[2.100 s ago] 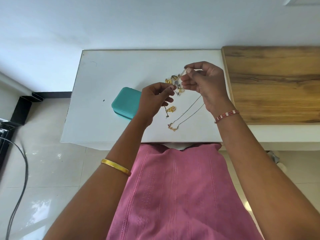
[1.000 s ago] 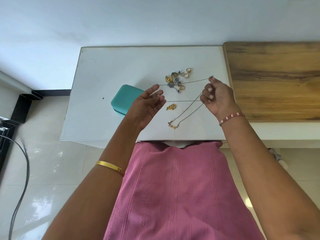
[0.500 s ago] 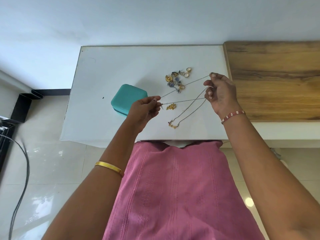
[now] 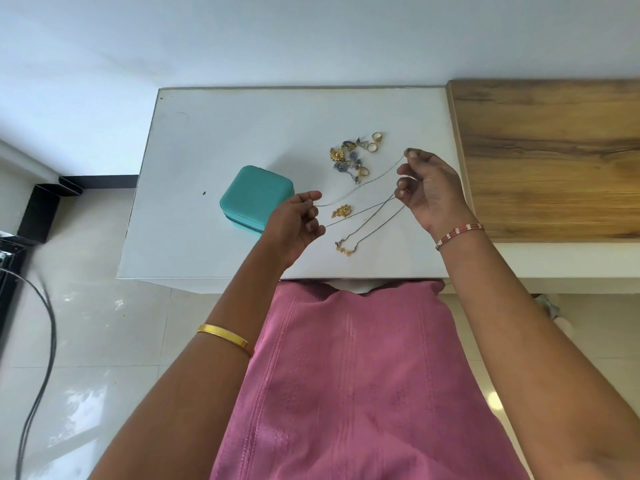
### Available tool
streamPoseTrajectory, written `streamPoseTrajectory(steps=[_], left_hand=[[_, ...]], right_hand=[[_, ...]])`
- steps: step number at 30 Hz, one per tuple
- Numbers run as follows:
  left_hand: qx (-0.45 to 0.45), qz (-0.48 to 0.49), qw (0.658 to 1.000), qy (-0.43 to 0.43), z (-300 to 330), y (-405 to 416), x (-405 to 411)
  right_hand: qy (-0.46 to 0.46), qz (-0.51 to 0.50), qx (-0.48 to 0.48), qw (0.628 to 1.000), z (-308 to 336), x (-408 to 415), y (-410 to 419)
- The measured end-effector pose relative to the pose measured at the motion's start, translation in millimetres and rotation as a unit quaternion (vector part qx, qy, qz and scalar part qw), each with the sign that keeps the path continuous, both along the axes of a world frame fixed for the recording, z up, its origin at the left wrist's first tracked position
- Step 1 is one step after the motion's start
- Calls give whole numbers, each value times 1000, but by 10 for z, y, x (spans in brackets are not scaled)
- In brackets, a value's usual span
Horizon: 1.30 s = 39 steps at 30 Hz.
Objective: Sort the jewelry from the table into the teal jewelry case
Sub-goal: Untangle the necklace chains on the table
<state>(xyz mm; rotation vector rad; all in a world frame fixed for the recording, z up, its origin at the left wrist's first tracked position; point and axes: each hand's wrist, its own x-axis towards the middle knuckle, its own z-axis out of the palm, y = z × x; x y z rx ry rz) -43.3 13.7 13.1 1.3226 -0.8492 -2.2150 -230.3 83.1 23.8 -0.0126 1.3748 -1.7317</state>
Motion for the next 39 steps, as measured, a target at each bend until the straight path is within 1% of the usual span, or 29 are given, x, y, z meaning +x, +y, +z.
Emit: streamPoseTrajectory(steps=[4,5,10,18,21,25,27,28,30,33,37,39], left_hand=[[-23,41,999,-1,2,-38,53],[-29,56,998,-1,-1,-59,67],[-61,82,995,-20,19,-102,64],[-80,74,994,-17,-149,-10,97],[-63,78,995,-7,-201,29,106],[-25,116,993,28,-199,56,70],[-17,137,990,41,-190,44,58],[-28,132,990,40,-188,34,65],[-66,80,995,14,-191,10,101],[-107,-37,992,-55,-200,-2,170],[-141,-136,973,-125,-214,57,159],[-164,-180,957,-159,-211,118,99]], right_hand=[[-83,-45,-30,995,-39,-78,33],[-90,-55,-28,994,-59,-100,57],[-57,-58,-6,997,-147,-123,140],[8,-31,18,999,-219,-241,129],[-5,-32,16,999,-251,-271,163],[-59,-43,-1,997,-320,-251,215],[-60,-46,7,997,-353,-247,242],[-55,-48,14,997,-363,-250,254],[-42,-55,26,997,-370,-267,268],[-29,-66,26,997,-349,-289,249],[-67,-93,-10,993,-270,-228,176],[-74,-81,-26,994,-151,-155,112]])
